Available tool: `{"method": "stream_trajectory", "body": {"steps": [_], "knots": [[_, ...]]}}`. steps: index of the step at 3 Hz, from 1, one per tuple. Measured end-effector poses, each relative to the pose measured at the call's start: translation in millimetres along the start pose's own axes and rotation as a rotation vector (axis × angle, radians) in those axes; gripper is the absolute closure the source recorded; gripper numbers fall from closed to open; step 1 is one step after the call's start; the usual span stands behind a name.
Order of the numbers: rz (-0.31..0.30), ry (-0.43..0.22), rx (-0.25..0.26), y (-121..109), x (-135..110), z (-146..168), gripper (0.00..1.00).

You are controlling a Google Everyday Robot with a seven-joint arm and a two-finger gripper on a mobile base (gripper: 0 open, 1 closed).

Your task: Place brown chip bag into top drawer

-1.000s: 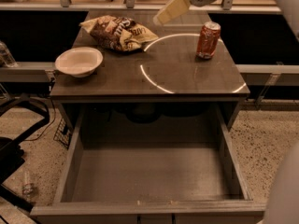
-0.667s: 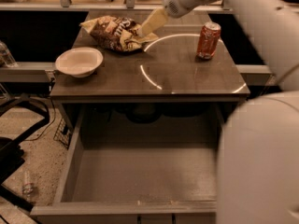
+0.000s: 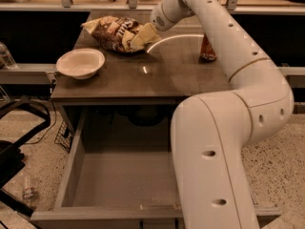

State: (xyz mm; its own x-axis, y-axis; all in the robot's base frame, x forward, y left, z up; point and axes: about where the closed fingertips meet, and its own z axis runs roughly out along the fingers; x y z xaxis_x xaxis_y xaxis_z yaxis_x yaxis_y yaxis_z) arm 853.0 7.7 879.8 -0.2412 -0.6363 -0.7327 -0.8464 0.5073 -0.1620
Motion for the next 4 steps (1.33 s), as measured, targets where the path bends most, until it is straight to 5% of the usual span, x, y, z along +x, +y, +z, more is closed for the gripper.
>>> {"method": "stream_trajectory", "body": {"steps": [3, 4], "knots": [[-0.027, -0.087, -0.060, 8.9, -32.5, 25.5, 0.65], [-0.026, -0.083, -0.068, 11.5, -31.1, 31.9, 0.96]]}}
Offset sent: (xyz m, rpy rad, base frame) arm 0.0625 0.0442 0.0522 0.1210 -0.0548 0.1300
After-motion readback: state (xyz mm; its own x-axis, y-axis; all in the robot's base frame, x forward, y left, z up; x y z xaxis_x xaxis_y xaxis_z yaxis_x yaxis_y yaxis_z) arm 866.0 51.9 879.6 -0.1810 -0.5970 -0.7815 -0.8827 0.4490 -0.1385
